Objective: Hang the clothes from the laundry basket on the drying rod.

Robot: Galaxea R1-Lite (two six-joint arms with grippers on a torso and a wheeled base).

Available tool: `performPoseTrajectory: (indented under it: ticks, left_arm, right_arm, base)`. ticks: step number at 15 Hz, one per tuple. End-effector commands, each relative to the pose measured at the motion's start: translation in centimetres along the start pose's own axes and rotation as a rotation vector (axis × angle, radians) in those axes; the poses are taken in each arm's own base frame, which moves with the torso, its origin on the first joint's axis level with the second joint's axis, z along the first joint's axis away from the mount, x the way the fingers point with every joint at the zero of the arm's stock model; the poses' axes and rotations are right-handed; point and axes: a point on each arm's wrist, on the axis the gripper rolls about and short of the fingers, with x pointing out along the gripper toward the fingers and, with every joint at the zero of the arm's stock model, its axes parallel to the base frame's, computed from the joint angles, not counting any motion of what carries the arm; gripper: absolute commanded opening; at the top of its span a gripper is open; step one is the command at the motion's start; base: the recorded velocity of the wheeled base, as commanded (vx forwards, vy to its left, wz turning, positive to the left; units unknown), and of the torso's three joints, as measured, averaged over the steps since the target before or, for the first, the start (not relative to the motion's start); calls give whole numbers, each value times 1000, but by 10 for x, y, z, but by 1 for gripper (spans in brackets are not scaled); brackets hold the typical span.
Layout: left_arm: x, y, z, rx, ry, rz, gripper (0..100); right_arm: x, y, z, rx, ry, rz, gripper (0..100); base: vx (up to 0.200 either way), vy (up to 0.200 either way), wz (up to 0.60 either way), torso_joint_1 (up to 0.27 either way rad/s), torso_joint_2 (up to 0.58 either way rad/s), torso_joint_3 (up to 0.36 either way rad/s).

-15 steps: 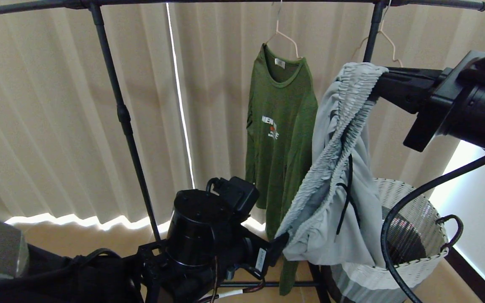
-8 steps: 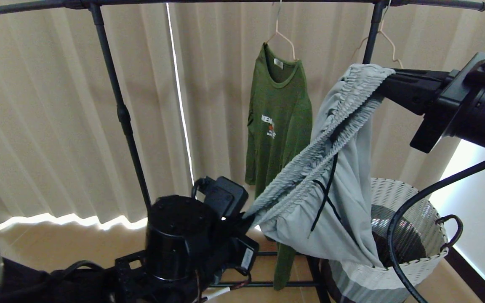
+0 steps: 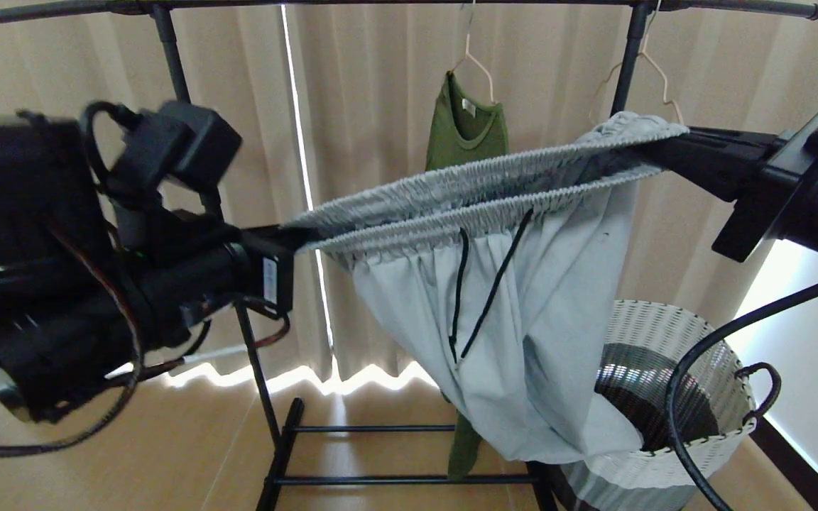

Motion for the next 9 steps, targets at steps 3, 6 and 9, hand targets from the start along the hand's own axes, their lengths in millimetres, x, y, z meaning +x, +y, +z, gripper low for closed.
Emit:
performPoseTrajectory:
  ticks: [3, 6, 9]
  left_arm:
    - [-37, 33, 91, -59, -193, 31, 0]
    - [-22, 35, 128, -78, -296, 46, 0]
    - [-9, 33, 131, -79, -294, 45, 0]
  right_arm:
    - [1, -4, 26, 14, -112, -19, 0]
    - [4, -7, 48, 15, -182, -29, 0]
    - [12, -15, 42, 7, -154, -62, 0]
  base:
    - [0, 0, 0, 0, 0, 0]
    - [0, 0, 0, 0, 0, 0]
    - [0, 0, 0, 0, 0, 0]
